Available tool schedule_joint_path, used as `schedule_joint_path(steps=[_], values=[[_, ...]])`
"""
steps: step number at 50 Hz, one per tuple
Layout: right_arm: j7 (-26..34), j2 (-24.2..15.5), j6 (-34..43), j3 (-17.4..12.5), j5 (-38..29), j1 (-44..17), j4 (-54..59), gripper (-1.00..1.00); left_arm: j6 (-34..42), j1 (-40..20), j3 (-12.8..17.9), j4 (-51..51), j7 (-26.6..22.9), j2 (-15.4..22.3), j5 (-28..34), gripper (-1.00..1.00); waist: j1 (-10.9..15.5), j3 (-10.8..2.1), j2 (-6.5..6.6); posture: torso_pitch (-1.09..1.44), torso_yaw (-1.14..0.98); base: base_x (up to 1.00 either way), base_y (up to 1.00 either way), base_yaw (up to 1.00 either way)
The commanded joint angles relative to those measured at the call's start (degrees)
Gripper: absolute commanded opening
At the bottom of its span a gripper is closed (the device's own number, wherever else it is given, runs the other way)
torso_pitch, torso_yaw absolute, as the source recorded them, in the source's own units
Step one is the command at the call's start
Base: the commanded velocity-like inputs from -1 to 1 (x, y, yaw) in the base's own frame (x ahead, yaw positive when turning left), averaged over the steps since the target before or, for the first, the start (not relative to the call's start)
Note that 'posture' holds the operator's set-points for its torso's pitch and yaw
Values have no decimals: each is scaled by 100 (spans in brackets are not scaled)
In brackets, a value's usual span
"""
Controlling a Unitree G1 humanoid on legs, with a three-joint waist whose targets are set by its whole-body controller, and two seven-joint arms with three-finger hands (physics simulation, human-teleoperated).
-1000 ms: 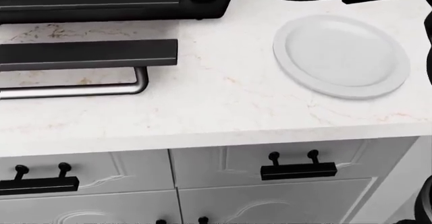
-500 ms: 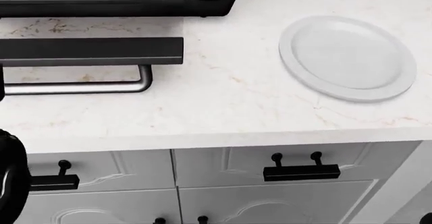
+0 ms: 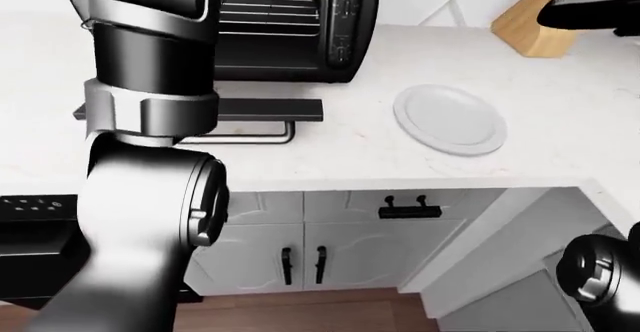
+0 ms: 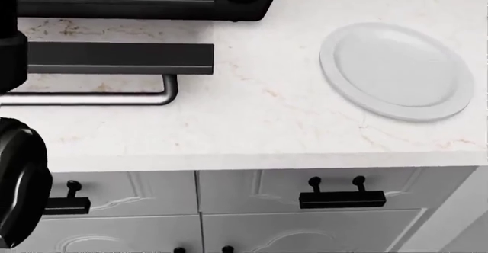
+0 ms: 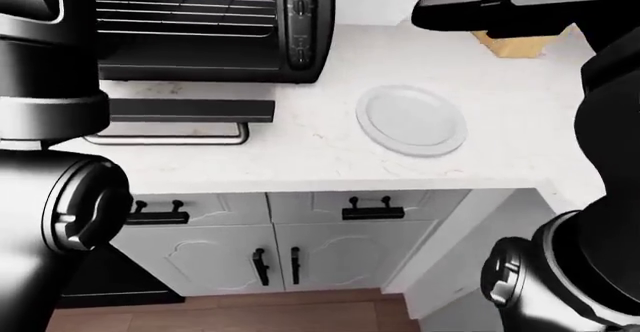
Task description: Pick the scone from the rack and place it on the plate on the counter.
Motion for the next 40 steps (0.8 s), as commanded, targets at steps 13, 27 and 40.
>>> schedule_joint_path(steps=[13, 27, 40], values=[[-601, -889, 53, -469, 1067, -86, -2, 100, -1221, -800, 23, 1249, 335, -151, -163, -100, -114, -159, -112, 0, -8, 0, 0, 0], [-1222, -2169, -486, -873, 2277, 386, 509, 100, -1736, -1201, 20, 2058, 517, -362, -329, -100, -335, -149, -225, 0, -15, 0, 0, 0], [-1741, -3196, -1333, -1209, 3277, 1434, 848, 100, -2292, -1558, 48, 2877, 674, -520, -504, -100, -595, -152, -366, 0, -22, 0, 0, 0]])
